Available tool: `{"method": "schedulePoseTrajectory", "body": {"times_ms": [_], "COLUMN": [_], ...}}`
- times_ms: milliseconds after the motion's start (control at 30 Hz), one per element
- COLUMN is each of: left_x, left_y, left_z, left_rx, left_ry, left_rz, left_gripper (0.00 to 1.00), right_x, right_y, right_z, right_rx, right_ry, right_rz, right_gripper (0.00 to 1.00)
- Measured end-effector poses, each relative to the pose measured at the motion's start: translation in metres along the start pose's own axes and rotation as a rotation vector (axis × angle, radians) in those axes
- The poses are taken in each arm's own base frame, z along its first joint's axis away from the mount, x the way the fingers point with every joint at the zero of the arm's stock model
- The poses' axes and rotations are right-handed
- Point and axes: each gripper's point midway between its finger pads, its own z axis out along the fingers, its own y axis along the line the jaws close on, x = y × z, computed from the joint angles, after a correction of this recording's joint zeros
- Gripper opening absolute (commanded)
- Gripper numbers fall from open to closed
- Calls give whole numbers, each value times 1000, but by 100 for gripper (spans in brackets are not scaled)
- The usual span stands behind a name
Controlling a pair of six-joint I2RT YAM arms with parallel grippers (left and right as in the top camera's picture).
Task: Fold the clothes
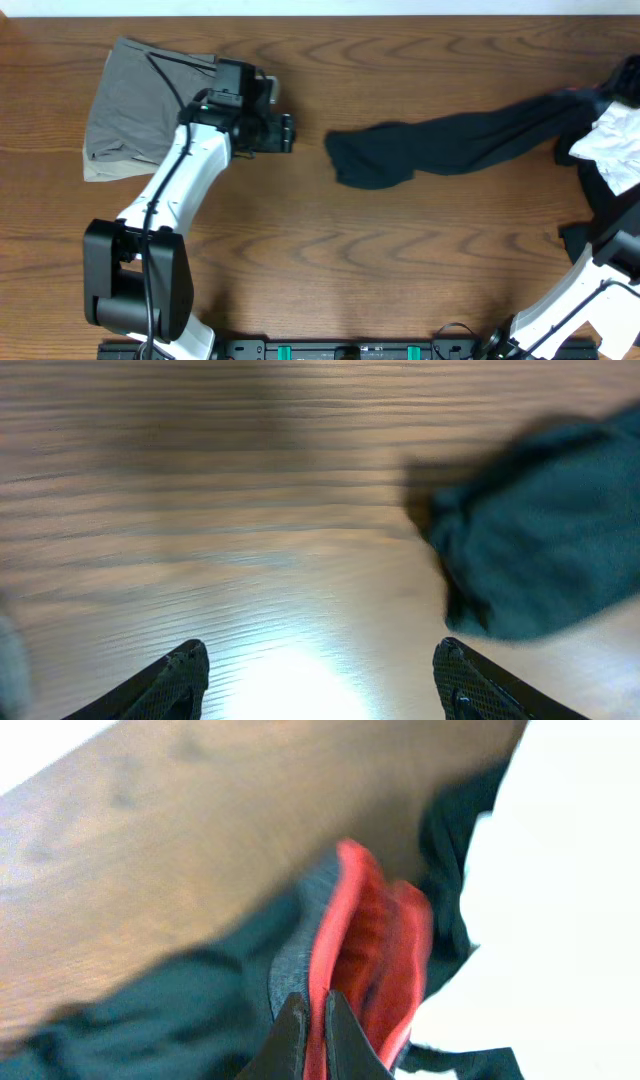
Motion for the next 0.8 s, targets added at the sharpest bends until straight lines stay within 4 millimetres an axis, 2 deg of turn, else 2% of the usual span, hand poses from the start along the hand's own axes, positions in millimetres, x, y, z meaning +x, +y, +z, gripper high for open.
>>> {"method": "schedulePoseTrajectory", "body": {"times_ms": [33,100,200,300,467,567,600,700,800], "left_x": [1,5,10,21,38,53,57,69,68], "left_y": [-17,-41,-89,-139,-202,-223,-226,-222,-207], "left_z": [3,7,14,20,36,57,65,96,116], "left_rx": [39,82,154,223,316,347,352,332,276], "left_ry": [3,7,-4,-21,-58,-47,-41,-8,-7], "left_rz": [34,89,205,322,480,546,556,568,566], "left_gripper": [77,77,78,78,77,76,71,59,56], "right_x": [-7,-10,-8,-1,6,9,10,12,14], "right_y": [10,24,45,57,63,65,65,66,67], "right_z": [-14,-30,-46,-44,-39,-38,-38,-37,-37], "right_rx": [-15,-32,-51,-51,-39,-35,-34,-32,-32], "right_ry": [-32,-55,-60,-28,2,15,18,26,35], "right_rz": [-18,-39,-67,-79,-90,-91,-90,-91,-90], "right_gripper": [1,1,1,1,1,1,1,1,1]}}
